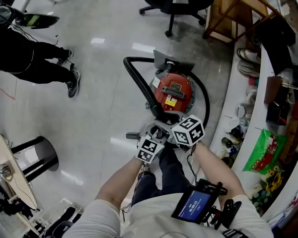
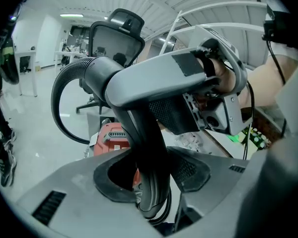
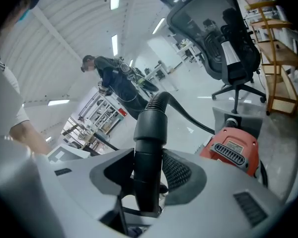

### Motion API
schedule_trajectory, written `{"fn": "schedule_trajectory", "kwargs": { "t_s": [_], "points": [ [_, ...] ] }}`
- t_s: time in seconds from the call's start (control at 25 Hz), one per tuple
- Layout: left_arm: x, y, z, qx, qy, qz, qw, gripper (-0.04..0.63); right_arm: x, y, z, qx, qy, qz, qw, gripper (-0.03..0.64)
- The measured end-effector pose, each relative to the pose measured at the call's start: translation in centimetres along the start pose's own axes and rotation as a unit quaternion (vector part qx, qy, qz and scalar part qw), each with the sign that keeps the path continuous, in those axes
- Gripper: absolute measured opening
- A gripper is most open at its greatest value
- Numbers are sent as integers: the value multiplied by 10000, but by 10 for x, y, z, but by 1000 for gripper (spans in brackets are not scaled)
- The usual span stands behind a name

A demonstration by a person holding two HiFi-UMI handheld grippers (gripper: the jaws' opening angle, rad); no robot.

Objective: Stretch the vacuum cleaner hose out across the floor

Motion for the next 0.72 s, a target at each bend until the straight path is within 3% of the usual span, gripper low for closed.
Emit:
{"fn": "schedule_trajectory", "kwargs": {
  "t_s": [0.36, 0.72],
  "points": [
    [-62, 11, 1, -106, -239, -12, 9997, 184, 25, -2, 55, -149, -787, 86, 9967, 175],
    [-122, 34, 3, -90, -684, -478, 9965, 186, 61, 0, 115, -247, -1151, 224, 9928, 176]
  ]
}}
Point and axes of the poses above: the fingertips, and each gripper's own axes: x forward along the fingers, z to its left, y out of its underside, the point moved 9 cm from there along -x, backward along the fingers, and after that the axes turned 1 degree about -z, right-handed, at the moved point
